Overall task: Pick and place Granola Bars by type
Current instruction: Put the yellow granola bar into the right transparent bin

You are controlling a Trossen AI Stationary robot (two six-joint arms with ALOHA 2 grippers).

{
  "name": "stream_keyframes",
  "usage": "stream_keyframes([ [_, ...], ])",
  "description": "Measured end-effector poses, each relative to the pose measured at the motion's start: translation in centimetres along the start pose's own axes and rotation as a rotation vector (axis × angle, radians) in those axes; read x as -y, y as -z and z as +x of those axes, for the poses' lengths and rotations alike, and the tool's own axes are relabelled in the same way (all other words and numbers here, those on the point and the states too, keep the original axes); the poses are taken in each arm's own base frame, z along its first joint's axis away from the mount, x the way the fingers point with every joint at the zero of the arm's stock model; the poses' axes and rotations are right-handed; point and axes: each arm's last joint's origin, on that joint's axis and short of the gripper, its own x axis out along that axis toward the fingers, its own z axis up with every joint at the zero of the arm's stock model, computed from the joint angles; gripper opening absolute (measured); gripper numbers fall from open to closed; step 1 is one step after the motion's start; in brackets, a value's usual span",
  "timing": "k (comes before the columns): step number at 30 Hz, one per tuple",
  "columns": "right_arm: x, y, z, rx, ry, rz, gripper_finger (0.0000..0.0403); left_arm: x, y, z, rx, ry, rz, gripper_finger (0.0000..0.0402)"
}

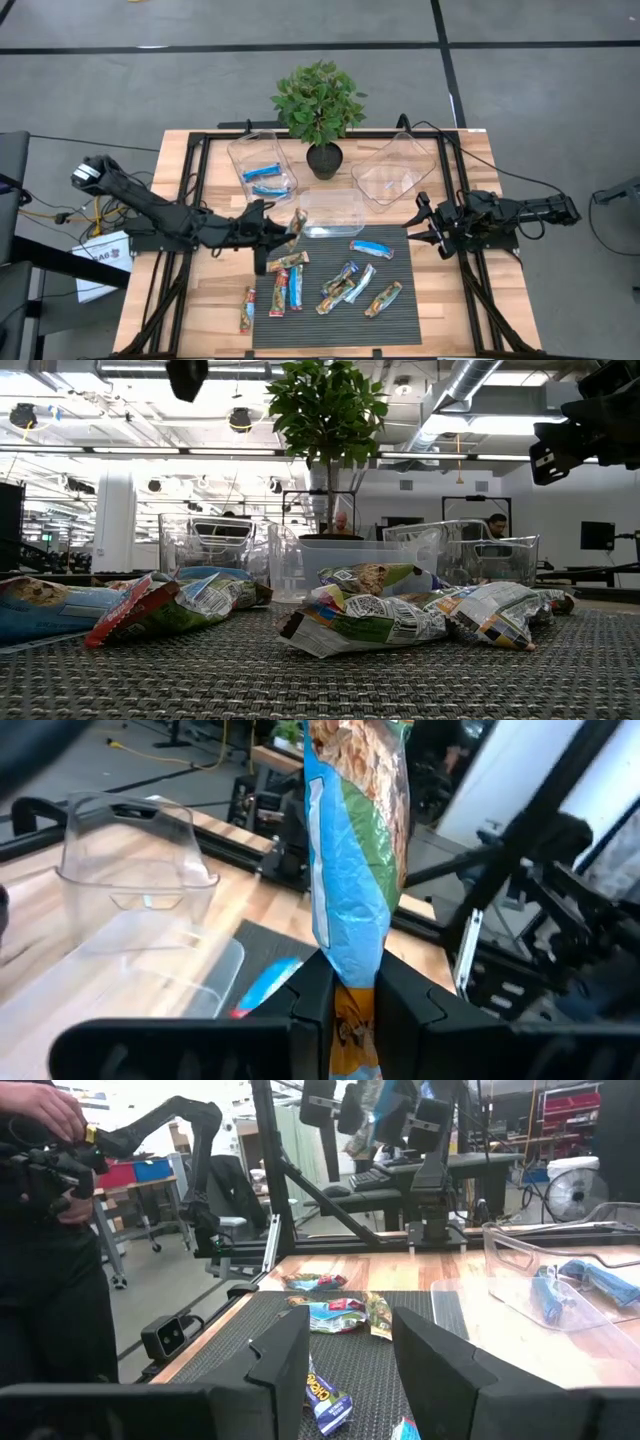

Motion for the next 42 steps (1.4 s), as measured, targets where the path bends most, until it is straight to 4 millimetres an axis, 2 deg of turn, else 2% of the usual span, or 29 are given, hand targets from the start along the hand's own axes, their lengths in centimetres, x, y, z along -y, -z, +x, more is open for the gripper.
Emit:
stream_keyframes([
  [3,0.0,0.0,0.0,0.0,0.0,0.0,0.0139,-0.7,0.0,1.2,0.007,-0.022,-0.006,0.0041],
  [7,0.0,0.0,0.0,0.0,0.0,0.0,0.0138,-1.5,-1.2,3.7,0.023,-0.082,0.035,0.0041],
  [16,0.0,0.0,0.0,0.0,0.0,0.0,0.0139,-3.6,-5.0,11.4,0.058,-0.17,0.118,0.0041],
  [21,0.0,0.0,0.0,0.0,0.0,0.0,0.0137,-5.0,-6.2,16.0,0.053,-0.215,0.136,0.0041],
  [27,0.0,0.0,0.0,0.0,0.0,0.0,0.0137,-6.6,-7.8,20.1,0.022,-0.24,0.145,0.0041],
  [30,0.0,0.0,0.0,-0.001,0.0,0.0,0.0137,-7.3,-8.4,21.7,-0.013,-0.228,0.204,0.0041],
  [34,0.0,0.0,0.0,-0.001,0.0,0.0,0.0139,-8.2,-9.3,23.0,-0.051,-0.201,0.262,0.0041],
  [42,0.0,0.0,0.0,0.0,0.0,0.0,0.0137,-9.8,-9.4,22.9,-0.137,-0.25,0.415,0.0041],
])
